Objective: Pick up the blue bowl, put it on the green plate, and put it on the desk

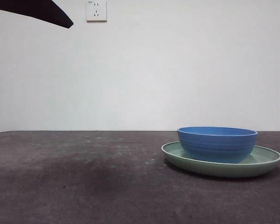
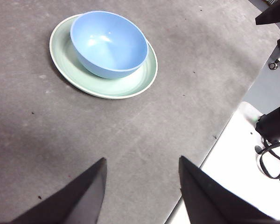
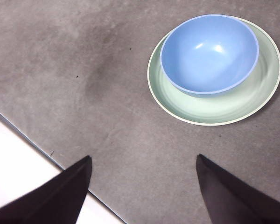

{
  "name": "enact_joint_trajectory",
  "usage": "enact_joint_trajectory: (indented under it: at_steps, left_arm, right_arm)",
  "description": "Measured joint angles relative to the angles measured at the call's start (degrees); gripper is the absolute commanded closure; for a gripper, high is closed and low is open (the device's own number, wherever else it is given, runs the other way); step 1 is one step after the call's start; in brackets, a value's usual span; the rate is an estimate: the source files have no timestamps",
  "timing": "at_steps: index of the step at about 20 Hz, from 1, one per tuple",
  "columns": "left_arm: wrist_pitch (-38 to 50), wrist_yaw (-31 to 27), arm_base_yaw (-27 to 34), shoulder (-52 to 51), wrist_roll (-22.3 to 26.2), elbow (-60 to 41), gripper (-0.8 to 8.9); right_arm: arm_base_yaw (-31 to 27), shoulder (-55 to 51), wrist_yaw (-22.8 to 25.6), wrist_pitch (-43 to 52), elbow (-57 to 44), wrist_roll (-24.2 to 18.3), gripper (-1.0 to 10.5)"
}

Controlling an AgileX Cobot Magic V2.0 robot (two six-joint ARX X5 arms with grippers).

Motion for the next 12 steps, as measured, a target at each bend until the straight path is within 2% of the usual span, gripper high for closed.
enact_joint_trajectory:
  at_steps: [2, 4, 9, 12]
  left_arm:
    - [-0.02, 0.0, 0.0, 0.0, 0.0, 0.0, 5.64]
    - [-0.02, 0.0, 0.0, 0.0, 0.0, 0.0, 5.64]
    - [0.0, 0.0, 0.0, -0.02, 0.0, 0.0, 5.64]
    - [-0.02, 0.0, 0.0, 0.0, 0.0, 0.0, 5.64]
  right_arm:
    - [0.0, 0.0, 0.52, 0.0, 0.0, 0.37, 5.9]
    - [0.0, 0.0, 3.02, 0.0, 0.0, 1.53, 5.9]
    - [-0.02, 0.39, 14.73, 1.29, 0.0, 5.84, 5.9]
    - [-0.33, 2.47, 19.26, 3.56, 0.04, 8.37, 5.9]
